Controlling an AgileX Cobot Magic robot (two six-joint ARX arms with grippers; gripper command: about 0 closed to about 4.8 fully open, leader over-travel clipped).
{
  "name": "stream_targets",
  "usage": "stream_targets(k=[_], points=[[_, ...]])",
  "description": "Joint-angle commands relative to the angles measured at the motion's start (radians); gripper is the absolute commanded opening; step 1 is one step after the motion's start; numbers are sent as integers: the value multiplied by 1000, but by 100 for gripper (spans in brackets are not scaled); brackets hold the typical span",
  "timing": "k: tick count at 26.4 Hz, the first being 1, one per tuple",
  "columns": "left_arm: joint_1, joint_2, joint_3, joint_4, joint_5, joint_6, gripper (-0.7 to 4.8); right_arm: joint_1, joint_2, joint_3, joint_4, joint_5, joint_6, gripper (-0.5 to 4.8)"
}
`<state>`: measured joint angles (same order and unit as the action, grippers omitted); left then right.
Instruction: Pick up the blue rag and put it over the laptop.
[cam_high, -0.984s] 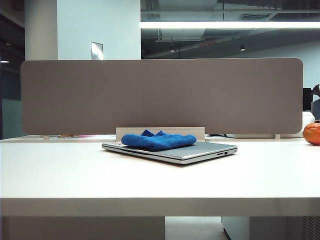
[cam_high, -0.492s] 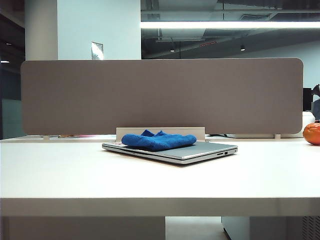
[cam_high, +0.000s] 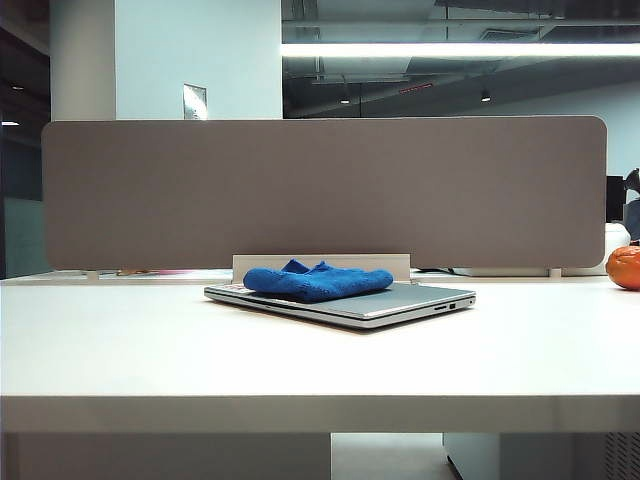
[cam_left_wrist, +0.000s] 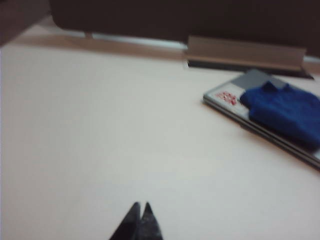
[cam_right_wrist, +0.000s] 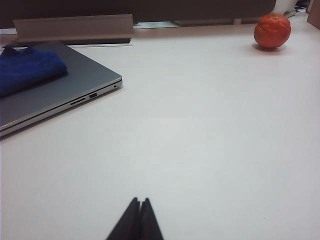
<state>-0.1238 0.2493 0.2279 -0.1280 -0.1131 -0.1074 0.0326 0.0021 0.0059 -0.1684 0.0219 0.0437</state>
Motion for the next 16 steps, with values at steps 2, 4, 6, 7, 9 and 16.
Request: stream_targets(k=[2,4,6,7,9,16], points=[[77,-94,-112,123,40,-6,-6,0,-2,-5,8,2,-3,-5],[105,-128,-131,123,56,-6,-6,0,-2,-5,8,2,-3,-5],[121,-160,-146,122,69,-5,-6,0,-2,-5,8,2,-3,-5],[122,-172,-151,123,68,-5,-6,0,-2,-5,8,2,-3,-5],[122,-195,-160,124,68,0,-6,0,-2,-5,8,2,-3,-5],[119,-245,-199,130,76,-2,-6,0,-2,-5,8,2,-3,-5]])
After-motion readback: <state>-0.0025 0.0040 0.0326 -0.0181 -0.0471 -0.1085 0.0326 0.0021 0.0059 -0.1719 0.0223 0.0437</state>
